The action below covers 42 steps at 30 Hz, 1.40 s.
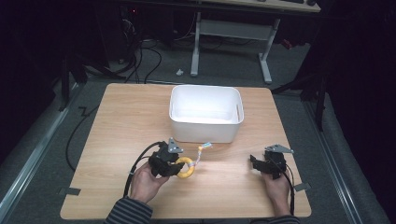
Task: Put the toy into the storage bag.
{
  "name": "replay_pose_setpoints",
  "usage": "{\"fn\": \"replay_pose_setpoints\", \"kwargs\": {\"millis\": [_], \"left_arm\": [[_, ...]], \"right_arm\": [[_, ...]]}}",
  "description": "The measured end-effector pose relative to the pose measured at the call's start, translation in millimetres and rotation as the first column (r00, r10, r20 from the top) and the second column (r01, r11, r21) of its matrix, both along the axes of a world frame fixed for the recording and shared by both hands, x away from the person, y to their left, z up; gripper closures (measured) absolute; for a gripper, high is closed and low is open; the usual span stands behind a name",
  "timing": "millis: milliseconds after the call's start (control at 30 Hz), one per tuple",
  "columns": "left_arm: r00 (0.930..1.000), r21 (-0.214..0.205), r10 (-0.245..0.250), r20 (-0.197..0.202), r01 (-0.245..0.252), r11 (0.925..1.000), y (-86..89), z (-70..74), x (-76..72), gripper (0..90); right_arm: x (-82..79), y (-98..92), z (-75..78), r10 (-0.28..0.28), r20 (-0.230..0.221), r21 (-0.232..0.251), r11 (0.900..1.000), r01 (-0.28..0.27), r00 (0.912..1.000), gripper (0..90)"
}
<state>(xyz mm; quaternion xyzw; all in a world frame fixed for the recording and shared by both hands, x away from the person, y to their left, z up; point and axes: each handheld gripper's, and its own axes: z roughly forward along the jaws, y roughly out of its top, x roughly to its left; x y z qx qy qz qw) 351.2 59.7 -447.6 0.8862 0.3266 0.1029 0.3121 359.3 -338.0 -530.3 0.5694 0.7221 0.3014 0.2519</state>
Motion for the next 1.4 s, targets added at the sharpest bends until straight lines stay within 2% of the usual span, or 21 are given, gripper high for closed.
{"fn": "replay_pose_setpoints", "kwargs": {"millis": [233, 333, 667, 1167, 1267, 1400], "left_arm": [[0.9988, -0.027, 0.049, 0.007, -0.049, 0.9984, 22.8, 10.2, -6.4, 67.4], [0.9970, -0.046, 0.072, 0.029, -0.071, 0.9964, 35.0, 21.1, -10.0, 67.5], [0.9909, -0.084, 0.125, 0.051, -0.120, 0.9892, 57.9, 34.8, -9.5, 67.4], [0.9874, -0.131, 0.141, 0.073, -0.130, 0.9827, 76.1, 57.6, -7.0, 67.4], [0.9864, -0.155, 0.149, 0.068, -0.137, 0.9784, 79.4, 63.1, -3.0, 67.4], [0.9860, -0.160, 0.151, 0.071, -0.138, 0.9775, 79.4, 69.8, 1.6, 67.4]], "right_arm": [[0.0, 0.1, 0.0, 0.000, 0.000, 0.000, 1.0000, 0.000, 1.0000, 30.2], [-0.1, 0.1, 0.0, -0.001, 0.000, 0.000, 1.0000, 0.001, 1.0000, 30.2], [-0.1, 0.2, 0.0, -0.002, 0.000, 0.000, 1.0000, 0.002, 1.0000, 30.2], [-0.1, 0.2, 0.0, -0.002, 0.000, 0.000, 1.0000, 0.002, 1.0000, 30.2], [-0.2, 0.2, 0.0, -0.002, 0.000, 0.000, 1.0000, 0.002, 1.0000, 30.2], [-0.1, 0.1, 0.0, -0.002, 0.000, 0.000, 1.0000, 0.002, 1.0000, 30.2]]}}
